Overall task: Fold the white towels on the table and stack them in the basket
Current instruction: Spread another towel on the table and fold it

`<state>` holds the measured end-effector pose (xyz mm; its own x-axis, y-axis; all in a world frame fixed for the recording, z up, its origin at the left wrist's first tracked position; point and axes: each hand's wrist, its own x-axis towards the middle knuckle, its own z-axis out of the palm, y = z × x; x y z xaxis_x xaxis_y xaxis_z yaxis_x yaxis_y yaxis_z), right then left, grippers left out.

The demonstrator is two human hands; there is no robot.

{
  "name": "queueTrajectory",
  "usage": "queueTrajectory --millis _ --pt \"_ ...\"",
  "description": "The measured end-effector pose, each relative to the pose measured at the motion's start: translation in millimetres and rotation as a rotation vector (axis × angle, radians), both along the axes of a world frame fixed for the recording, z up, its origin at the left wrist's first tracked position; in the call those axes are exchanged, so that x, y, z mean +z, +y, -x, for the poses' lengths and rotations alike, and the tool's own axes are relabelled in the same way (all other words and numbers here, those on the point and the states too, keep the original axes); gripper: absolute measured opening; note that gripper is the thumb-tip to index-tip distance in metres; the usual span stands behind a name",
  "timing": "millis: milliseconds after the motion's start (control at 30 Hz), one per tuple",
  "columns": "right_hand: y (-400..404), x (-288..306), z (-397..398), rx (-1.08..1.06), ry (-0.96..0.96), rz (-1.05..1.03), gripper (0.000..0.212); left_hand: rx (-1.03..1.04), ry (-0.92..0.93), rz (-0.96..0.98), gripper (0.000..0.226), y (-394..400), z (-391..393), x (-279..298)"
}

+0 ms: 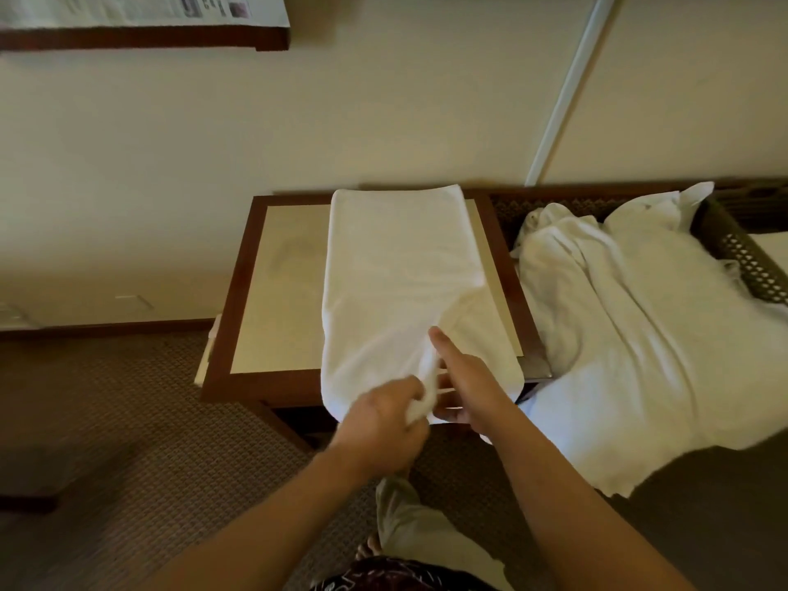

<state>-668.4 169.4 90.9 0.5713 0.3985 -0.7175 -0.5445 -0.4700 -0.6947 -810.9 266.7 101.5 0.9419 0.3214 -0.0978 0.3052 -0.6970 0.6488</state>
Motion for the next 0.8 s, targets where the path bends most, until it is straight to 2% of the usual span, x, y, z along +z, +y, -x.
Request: queueTrajectory --millis 67,133,167,200,267,333,367,433,500,600,667,800 --pt "-19 -6 0 0.005 -0.106 0.034 0.055 -0.194 -0.034 0.084 0.020 -22 3 -5" --pt "-38 -12 0 -0.053 -0.224 0.023 0.024 -0.284 0.056 0.239 0.023 -29 11 -19" --pt "-48 -17 1 -0.131 -0.236 -0.006 0.010 -0.238 0.103 0.350 0.022 -30 16 -26" --pt "-57 -21 2 -0.221 -0.226 -0.029 0.006 -0.110 0.130 0.474 0.019 -29 22 -35" --pt "-71 -33 1 -0.340 -0.206 -0.026 0.014 0.309 0.145 0.661 0.023 -20 31 -59" --pt "-82 -44 -2 -0.285 -0.239 0.089 0.010 0.722 0.215 0.684 0.017 2 37 -88" --pt "-86 -49 -5 -0.231 -0.250 0.163 0.006 0.875 0.237 0.667 0.015 15 40 -100" --pt "-89 -56 -11 -0.133 -0.239 0.253 0.015 1.079 0.240 0.734 0.033 41 40 -117" --pt "-87 -60 -18 -0.066 -0.220 0.236 0.015 1.142 0.191 0.833 0.041 58 34 -125" --pt "-81 -63 -28 -0.056 -0.259 0.119 0.038 1.131 0.127 1.033 0.012 63 20 -119" --pt "-81 -64 -33 -0.080 -0.326 0.054 0.047 1.136 0.073 1.112 0.016 65 19 -121" --pt "-90 -67 -39 -0.207 -0.350 -0.013 0.034 1.159 -0.051 1.215 0.040 68 22 -123"
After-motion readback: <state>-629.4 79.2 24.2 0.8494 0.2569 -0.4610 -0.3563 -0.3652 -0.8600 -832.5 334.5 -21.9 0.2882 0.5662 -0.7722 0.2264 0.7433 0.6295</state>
